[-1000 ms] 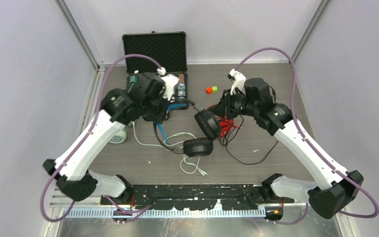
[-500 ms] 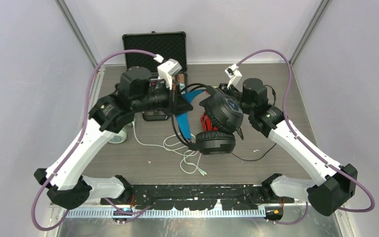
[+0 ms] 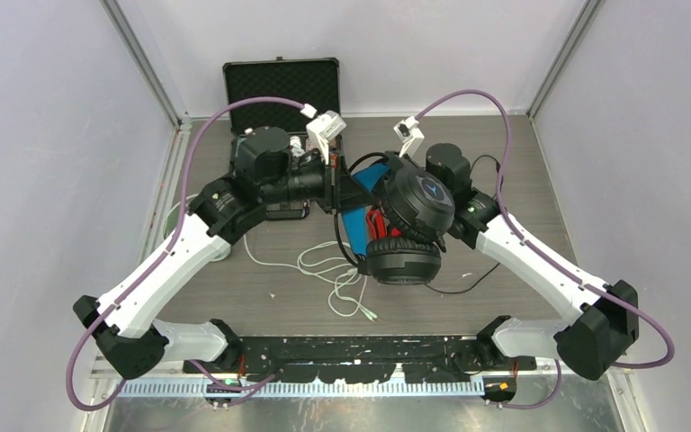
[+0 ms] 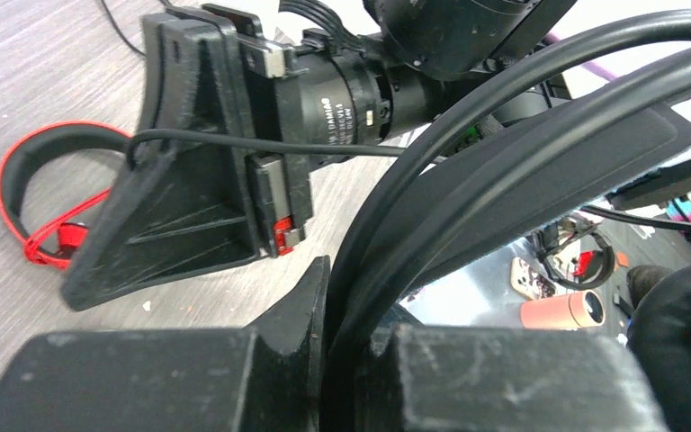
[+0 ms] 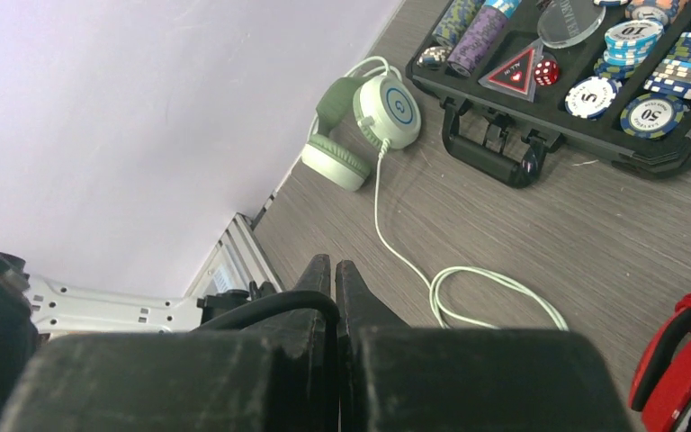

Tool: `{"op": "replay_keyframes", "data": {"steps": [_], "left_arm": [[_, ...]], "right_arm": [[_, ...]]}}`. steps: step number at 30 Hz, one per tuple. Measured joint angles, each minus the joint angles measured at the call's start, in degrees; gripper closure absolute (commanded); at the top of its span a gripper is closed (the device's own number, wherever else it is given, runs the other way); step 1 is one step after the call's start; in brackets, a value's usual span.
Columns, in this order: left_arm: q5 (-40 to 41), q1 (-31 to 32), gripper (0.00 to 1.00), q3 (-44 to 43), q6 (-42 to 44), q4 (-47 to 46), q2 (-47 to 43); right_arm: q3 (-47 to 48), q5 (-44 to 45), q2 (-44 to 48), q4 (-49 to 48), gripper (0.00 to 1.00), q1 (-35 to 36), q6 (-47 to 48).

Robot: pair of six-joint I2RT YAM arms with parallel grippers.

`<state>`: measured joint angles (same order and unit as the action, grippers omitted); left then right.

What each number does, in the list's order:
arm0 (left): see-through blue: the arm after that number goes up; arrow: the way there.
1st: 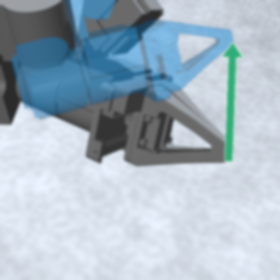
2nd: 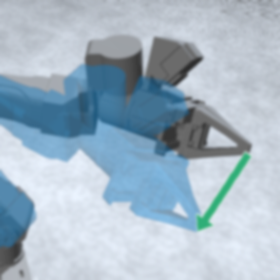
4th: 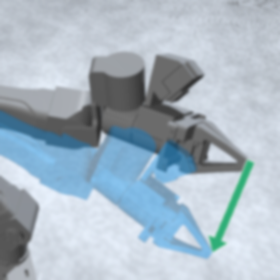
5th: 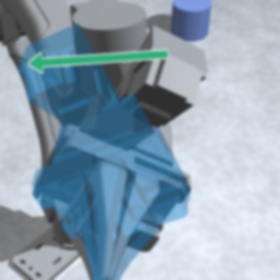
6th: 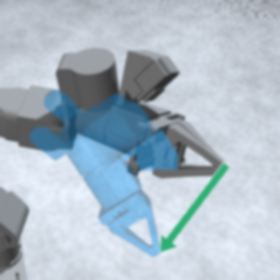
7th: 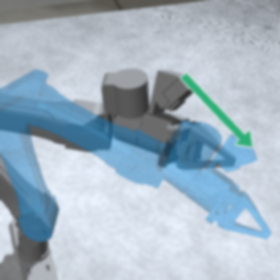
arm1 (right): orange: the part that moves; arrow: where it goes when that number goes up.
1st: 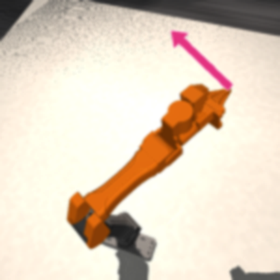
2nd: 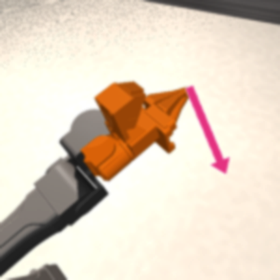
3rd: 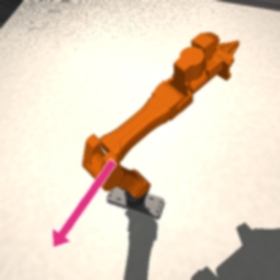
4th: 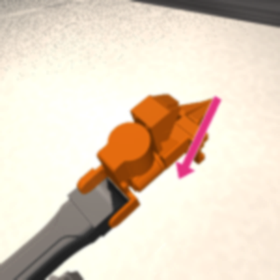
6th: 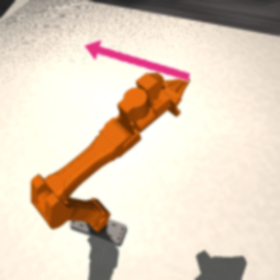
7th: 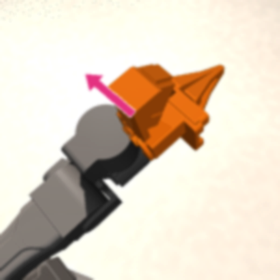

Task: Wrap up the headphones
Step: Wrap the headphones around the headphones.

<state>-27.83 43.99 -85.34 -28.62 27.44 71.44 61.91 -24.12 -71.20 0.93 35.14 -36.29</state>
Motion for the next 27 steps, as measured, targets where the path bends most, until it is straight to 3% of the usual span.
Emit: {"op": "replay_keyframes", "data": {"steps": [11, 18, 27], "left_arm": [[-5.4, 4.8, 1.0, 2.3, 0.7, -0.5, 2.1], [-2.7, 7.1, 1.0, 4.0, 9.5, 14.7, 1.9], [13.9, 8.7, 1.0, -4.4, 19.6, 36.5, 3.3]], "right_arm": [[2.4, 2.2, -0.9, -2.2, 1.0, 1.0, -0.1], [6.1, 2.7, 0.7, 7.9, 1.0, 1.0, 7.5], [15.5, 3.3, 0.8, 29.1, 1.0, 0.3, 17.9]]}}
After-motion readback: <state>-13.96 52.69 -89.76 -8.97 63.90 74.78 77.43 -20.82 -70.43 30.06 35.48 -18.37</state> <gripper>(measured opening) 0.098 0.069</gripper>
